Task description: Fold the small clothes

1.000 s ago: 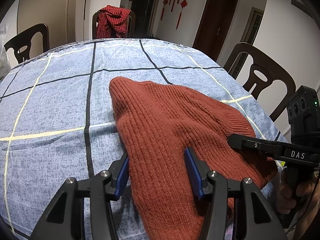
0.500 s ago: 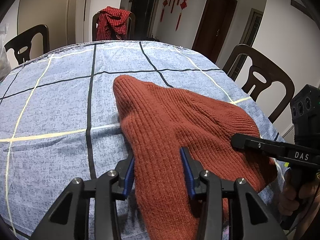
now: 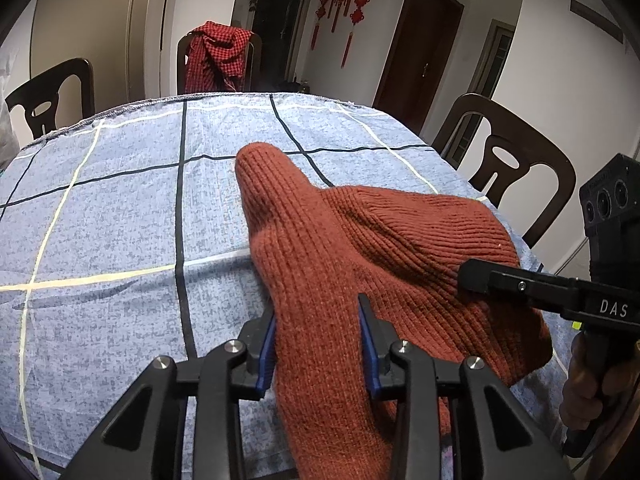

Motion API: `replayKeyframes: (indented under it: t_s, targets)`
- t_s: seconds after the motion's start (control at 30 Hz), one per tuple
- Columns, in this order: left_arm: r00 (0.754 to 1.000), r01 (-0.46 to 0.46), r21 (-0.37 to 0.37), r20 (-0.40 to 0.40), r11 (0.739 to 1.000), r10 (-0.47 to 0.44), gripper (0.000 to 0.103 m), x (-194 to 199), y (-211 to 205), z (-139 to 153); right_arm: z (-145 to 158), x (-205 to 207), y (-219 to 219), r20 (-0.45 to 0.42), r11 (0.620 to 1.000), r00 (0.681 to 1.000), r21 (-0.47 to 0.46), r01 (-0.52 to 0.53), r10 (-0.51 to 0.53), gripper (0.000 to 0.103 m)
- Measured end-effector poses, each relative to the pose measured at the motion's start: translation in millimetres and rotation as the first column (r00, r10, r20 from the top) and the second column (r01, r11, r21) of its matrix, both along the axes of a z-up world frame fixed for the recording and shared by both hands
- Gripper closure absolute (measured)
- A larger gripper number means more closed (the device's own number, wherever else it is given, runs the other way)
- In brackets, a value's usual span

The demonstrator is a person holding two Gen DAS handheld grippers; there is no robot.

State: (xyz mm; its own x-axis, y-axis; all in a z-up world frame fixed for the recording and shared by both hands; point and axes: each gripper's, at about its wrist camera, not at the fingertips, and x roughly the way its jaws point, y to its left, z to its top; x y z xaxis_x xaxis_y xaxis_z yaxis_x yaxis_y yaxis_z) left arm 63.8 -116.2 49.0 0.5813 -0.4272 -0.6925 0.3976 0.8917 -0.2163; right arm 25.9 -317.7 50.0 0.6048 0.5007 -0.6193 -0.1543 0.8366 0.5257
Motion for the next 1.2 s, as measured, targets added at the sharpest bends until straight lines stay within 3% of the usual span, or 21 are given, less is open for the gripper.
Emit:
replayKeyframes:
  t_s: [0.27, 0.53, 0.67, 0.77, 0.9, 1.07, 1.2]
  targets:
    - [1.000, -0.013, -0.033, 0.012, 0.999, 0.013, 0.067, -1, 25, 10, 8, 5, 18, 0.008, 0.999, 0.999, 0.009, -0.040, 0.040, 0.075]
    - [0.994, -0.101, -0.013, 0.049, 0.995, 0.102, 0.067, 9, 81, 24, 11, 35, 77, 0.033, 0.986, 0.987, 0.047, -0.157, 0.155, 0.075]
    - [0.987, -0.153, -0.008, 0.041, 0.988, 0.153, 0.067, 24, 112, 16, 2, 55, 102, 0.031, 0.976, 0.980, 0.085, -0.199, 0.197, 0.075]
    - [0.982, -0.190, 0.001, -0.009, 0.982, 0.190, 0.067, 39, 131, -4, -15, 70, 109, 0.002, 0.974, 0.979, 0.102, -0.204, 0.205, 0.075]
    - [0.973, -0.221, -0.042, -0.071, 0.974, 0.218, 0.062, 40, 151, -21, -32, 75, 99, -0.058, 0.985, 0.986, 0.078, -0.153, 0.158, 0.074]
    - [0.972, -0.234, -0.018, -0.012, 0.972, 0.234, 0.062, 17, 152, -9, -12, 56, 84, 0.015, 0.995, 0.995, 0.003, -0.102, 0.102, 0.073]
    - [0.970, -0.244, 0.025, 0.030, 0.970, 0.243, 0.062, 5, 149, 1, 6, 40, 91, 0.075, 0.990, 0.989, -0.067, -0.125, 0.130, 0.073]
